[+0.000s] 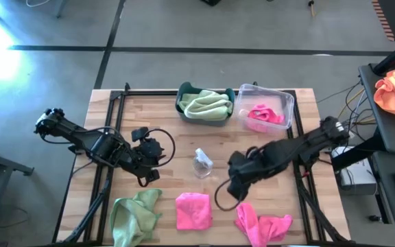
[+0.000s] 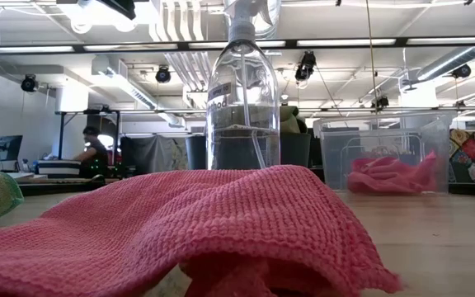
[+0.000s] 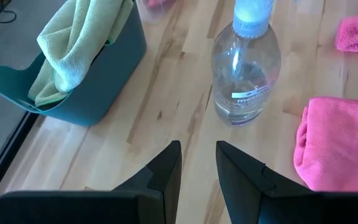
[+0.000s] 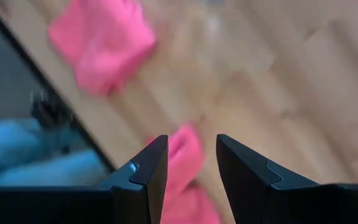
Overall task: Sort microfiber towel by color & place in baskets
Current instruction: Put the right green microfiber cloth into the blue bin
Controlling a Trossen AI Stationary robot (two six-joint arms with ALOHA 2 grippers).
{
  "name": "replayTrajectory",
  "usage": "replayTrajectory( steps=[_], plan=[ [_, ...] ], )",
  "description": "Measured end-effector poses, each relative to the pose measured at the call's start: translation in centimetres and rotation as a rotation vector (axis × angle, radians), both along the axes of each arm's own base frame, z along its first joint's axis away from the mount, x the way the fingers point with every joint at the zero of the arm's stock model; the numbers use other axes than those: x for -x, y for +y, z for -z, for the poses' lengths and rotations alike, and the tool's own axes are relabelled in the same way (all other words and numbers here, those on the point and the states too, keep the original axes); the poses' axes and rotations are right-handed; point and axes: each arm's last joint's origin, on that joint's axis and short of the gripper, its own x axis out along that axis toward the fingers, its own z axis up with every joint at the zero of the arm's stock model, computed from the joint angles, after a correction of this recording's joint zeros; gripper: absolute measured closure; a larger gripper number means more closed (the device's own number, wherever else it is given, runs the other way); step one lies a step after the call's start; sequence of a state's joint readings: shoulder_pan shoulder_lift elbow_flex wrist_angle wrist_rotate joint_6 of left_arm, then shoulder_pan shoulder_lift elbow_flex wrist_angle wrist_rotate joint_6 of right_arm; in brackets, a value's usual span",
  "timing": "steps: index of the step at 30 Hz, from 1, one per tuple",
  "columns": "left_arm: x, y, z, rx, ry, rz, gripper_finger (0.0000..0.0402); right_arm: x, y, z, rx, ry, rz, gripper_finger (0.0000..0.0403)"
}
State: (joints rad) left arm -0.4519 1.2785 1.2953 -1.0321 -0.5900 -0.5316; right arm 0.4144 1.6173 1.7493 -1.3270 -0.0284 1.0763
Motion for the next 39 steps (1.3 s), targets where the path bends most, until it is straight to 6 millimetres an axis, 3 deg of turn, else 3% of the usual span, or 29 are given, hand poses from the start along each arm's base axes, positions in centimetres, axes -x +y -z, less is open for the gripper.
replayTrajectory(
  steps=[8,19,24,32,39],
  plan=[
    [0.0,0.0,0.0,0.013,0.005,0.008,0.0315,-1.2,3.7,3.9,-0.153,0.209,-0.152,0.0273],
    [-0.8,-0.4,-0.6,0.069,-0.100,0.013,0.0315,0.1,6.1,4.3,-0.148,0.231,-0.297,0.0273],
    [-1.1,-0.7,-0.9,0.118,-0.137,0.035,0.0315,0.6,7.3,4.9,-0.079,0.228,-0.329,0.0273],
    [-1.2,-0.9,-1.0,0.162,-0.152,0.036,0.0315,-0.4,8.8,8.5,0.021,0.290,-0.400,0.0273],
    [-1.0,-1.3,-1.1,0.187,-0.161,0.037,0.0315,0.2,9.5,10.7,0.081,0.307,-0.422,0.0273]
  ],
)
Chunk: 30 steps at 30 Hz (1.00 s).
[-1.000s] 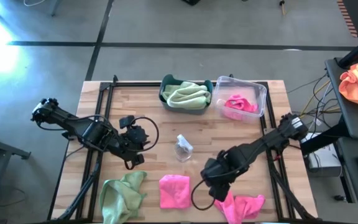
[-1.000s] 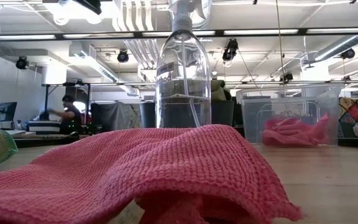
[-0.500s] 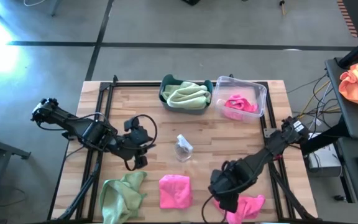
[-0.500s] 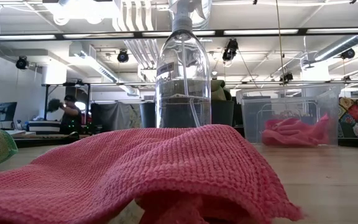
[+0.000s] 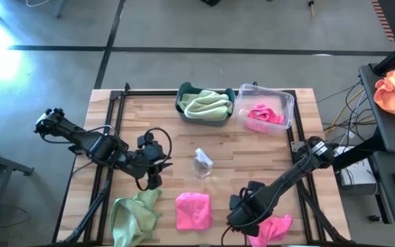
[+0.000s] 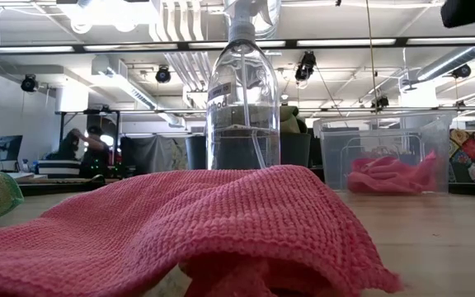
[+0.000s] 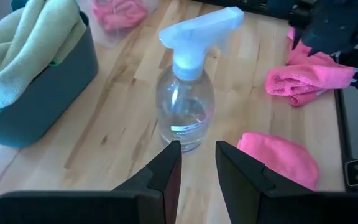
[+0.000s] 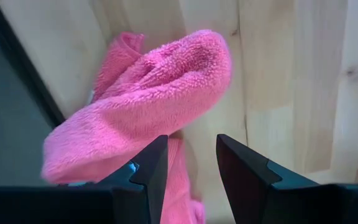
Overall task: Sort microfiber towel by color & place in baskets
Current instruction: Put the right green microfiber cloth into the blue bin
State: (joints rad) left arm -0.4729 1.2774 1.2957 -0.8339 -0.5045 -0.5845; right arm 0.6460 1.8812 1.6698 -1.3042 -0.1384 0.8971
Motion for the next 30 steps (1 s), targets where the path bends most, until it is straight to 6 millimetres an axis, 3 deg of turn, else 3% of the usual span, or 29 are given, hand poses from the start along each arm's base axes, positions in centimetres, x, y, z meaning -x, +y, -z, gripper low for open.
replayTrajectory(
  steps=[7,13,30],
  plan=[
    [0.2,-0.4,0.0,0.010,-0.006,0.012,0.0315,0.3,0.7,2.1,-0.035,-0.066,0.023,0.0273],
    [0.2,-0.6,0.0,0.026,-0.009,0.005,0.0315,0.0,1.7,2.8,-0.102,-0.137,0.033,0.0273],
    [0.2,-0.7,-0.1,0.053,-0.021,-0.011,0.0315,1.0,0.9,6.4,-0.083,-0.112,0.035,0.0273]
  ],
)
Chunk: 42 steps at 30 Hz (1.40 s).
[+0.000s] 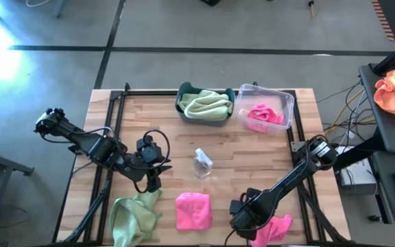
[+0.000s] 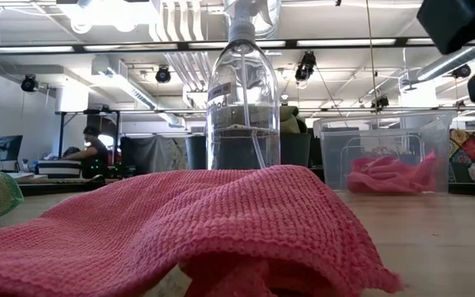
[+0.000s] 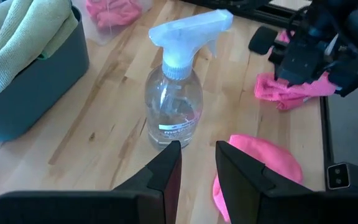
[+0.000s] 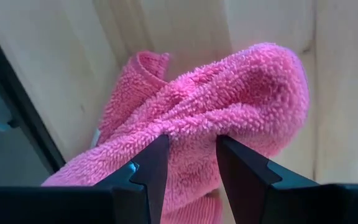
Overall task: Sort microfiber towel by color & place in baskets
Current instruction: Put the right green microfiber cloth into the blue bin, then put the right pink microfiber cloth into the transparent bin
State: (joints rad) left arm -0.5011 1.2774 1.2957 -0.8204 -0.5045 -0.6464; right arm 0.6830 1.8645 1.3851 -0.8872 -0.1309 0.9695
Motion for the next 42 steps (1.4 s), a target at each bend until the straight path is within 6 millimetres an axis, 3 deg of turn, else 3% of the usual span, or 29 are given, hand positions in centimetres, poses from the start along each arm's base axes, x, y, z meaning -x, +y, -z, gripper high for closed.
replayTrajectory(
  steps=[14,21,33,42],
  plan=[
    [0.0,0.0,0.0,0.017,-0.009,-0.011,0.0315,0.9,-0.6,3.1,-0.045,-0.007,0.013,0.0273],
    [-0.3,-0.2,0.2,0.011,0.002,-0.011,0.0315,0.9,-0.6,3.2,-0.051,-0.011,0.014,0.0296],
    [-0.5,-0.3,0.4,0.007,0.007,-0.012,0.0315,0.8,-0.5,3.3,-0.063,-0.018,0.013,0.0388],
    [-0.5,-0.3,0.4,0.006,0.003,-0.015,0.0315,0.6,-1.3,1.7,-0.051,-0.032,0.031,0.0393]
  ],
)
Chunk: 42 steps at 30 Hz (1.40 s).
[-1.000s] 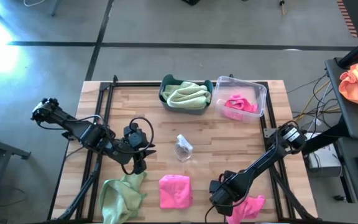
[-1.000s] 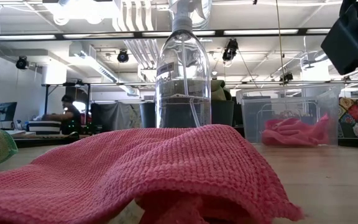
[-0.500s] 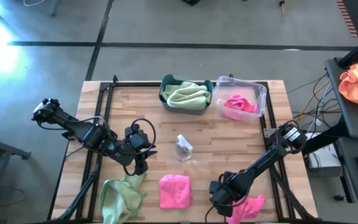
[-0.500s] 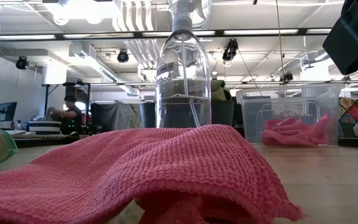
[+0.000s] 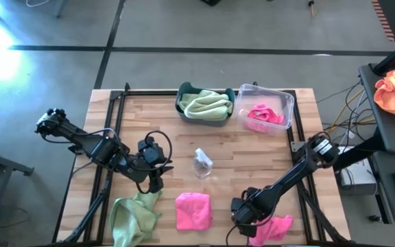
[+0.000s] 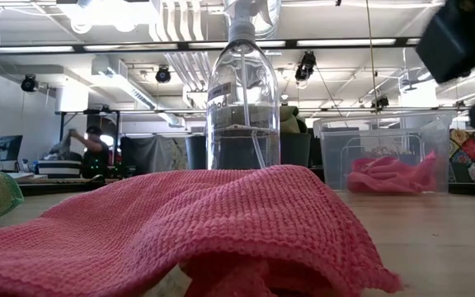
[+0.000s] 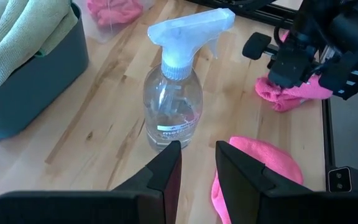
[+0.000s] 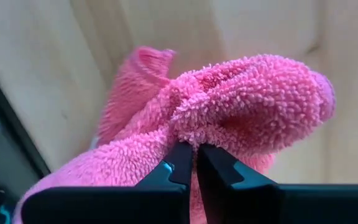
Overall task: Sort microfiber towel by color & place in baskets
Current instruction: Put the right pink microfiber cloth into the transparent bin
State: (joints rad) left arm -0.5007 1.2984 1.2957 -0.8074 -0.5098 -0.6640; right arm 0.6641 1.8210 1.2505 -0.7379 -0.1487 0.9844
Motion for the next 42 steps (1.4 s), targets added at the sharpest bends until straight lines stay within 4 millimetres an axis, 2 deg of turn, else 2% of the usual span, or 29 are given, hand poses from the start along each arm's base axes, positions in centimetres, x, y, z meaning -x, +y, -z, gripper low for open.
replayTrajectory(
  steps=[7,11,19,26,33,42],
  plan=[
    [0.0,0.0,0.0,0.001,-0.004,-0.001,0.0315,0.3,-1.9,-4.9,0.114,-0.100,0.064,0.0393],
    [0.0,0.0,0.0,0.001,-0.006,-0.003,0.0315,0.8,-3.4,-8.5,0.182,-0.203,0.111,0.0393],
    [0.0,0.0,-0.1,0.008,-0.010,-0.011,0.0315,2.6,-7.6,-14.5,0.387,-0.452,0.303,0.0393],
    [-0.2,0.0,0.1,-0.016,-0.010,-0.021,0.0315,3.9,-11.6,-18.0,0.582,-0.665,0.477,0.0393],
    [-0.2,0.2,0.0,-0.077,-0.037,-0.068,0.0315,5.5,-16.0,-20.8,0.736,-0.771,0.625,0.0394],
    [-0.3,1.3,-0.4,-0.243,-0.068,-0.145,0.0315,6.8,-19.9,-22.5,0.988,-0.815,0.761,0.0394]
  ],
)
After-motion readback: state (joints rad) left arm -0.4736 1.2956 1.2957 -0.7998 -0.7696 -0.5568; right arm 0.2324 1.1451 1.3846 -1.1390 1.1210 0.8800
